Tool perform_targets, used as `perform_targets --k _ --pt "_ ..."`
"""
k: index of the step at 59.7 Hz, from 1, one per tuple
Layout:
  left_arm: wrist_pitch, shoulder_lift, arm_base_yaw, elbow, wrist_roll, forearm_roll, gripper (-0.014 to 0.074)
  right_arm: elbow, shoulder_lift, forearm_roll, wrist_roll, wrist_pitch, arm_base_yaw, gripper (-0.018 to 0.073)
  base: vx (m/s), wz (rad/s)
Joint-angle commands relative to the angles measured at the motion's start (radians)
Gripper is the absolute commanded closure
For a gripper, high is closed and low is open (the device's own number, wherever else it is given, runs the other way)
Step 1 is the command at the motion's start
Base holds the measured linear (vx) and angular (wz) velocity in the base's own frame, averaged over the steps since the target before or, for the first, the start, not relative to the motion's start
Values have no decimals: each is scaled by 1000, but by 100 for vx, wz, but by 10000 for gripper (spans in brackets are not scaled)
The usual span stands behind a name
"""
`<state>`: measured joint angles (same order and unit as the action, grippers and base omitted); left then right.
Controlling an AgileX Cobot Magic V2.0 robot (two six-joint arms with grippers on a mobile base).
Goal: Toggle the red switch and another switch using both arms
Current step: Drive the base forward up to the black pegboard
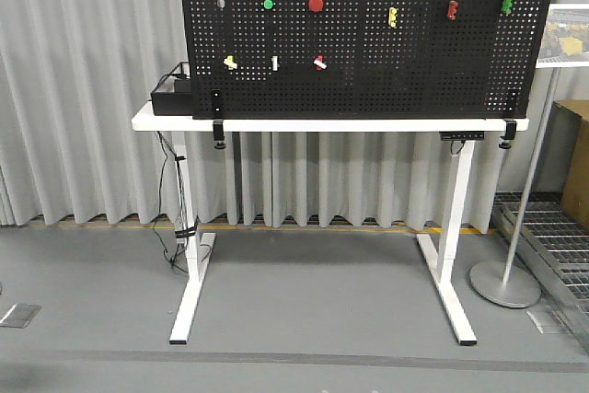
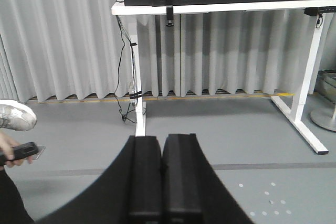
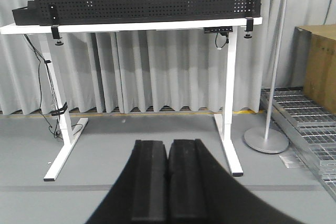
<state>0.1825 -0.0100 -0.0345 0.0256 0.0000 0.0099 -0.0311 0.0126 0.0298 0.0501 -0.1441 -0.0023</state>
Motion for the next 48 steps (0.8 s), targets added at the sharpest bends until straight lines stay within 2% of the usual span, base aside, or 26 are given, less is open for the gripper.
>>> perform_targets --k 1,48 --pt "-80 -17 2 21 0 -10 594 -5 11 5 -5 81 -1 566 0 0" --pt "-80 -17 2 21 0 -10 594 -5 11 4 -5 81 -1 566 1 0"
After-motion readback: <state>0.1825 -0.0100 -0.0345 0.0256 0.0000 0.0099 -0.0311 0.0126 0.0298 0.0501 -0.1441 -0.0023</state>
